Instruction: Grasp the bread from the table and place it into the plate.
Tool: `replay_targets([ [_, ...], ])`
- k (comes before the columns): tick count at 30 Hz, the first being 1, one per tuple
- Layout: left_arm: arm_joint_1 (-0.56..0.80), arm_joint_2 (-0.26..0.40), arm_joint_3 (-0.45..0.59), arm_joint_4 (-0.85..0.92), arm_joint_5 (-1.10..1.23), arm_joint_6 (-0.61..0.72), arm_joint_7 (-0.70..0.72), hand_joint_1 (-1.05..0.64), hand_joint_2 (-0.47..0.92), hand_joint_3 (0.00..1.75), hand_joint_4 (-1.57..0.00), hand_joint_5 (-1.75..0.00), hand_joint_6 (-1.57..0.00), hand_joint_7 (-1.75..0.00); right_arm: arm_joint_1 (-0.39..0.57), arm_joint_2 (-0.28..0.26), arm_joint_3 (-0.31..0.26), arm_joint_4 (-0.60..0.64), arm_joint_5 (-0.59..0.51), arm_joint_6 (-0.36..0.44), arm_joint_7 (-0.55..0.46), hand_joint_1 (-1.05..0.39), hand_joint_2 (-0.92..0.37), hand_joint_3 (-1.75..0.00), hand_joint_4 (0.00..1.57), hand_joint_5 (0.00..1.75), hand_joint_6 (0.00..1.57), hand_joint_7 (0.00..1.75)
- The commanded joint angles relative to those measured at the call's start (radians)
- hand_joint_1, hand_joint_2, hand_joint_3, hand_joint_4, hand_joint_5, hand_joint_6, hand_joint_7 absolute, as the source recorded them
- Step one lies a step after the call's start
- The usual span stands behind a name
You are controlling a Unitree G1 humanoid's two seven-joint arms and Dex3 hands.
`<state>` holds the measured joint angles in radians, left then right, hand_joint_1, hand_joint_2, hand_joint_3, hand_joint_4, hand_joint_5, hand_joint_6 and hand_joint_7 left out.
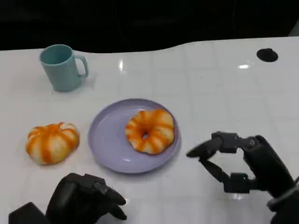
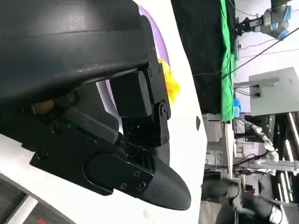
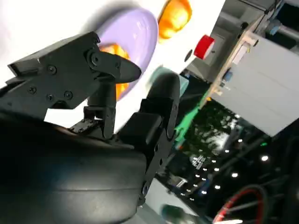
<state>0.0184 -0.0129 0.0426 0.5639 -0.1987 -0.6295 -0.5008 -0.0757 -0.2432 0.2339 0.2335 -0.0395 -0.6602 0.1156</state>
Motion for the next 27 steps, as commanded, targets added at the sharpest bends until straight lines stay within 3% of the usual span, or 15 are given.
replay_targets([
  [1,-0.003,0.011,0.004,0.001,-0.002,-0.006,0.007,-1.05,0.9,0.0,-1.46,-0.61,-1.57,-0.22,0.097,-0.014,-0.039,-0.101,0.061,0.064,0.058,-0.1,-0.67,-0.9,0.83,1.64,0.74,1.32],
  [9,-0.002,0.015,0.007,0.0,-0.007,0.0,0.005,-1.05,0.89,0.0,-1.46,-0.61,-1.57,-0.22,0.218,0.005,-0.088,-0.195,-0.001,0.116,0.045,-0.14,-0.55,-1.1,0.93,1.75,0.68,1.49],
  [27,0.009,0.03,0.01,-0.003,-0.01,-0.01,-0.003,-1.05,0.9,0.0,-1.46,-0.61,-1.57,-0.23,0.178,0.052,-0.11,-0.039,-0.063,0.015,0.034,-0.19,-0.52,-1.17,0.92,1.75,0.65,1.53],
])
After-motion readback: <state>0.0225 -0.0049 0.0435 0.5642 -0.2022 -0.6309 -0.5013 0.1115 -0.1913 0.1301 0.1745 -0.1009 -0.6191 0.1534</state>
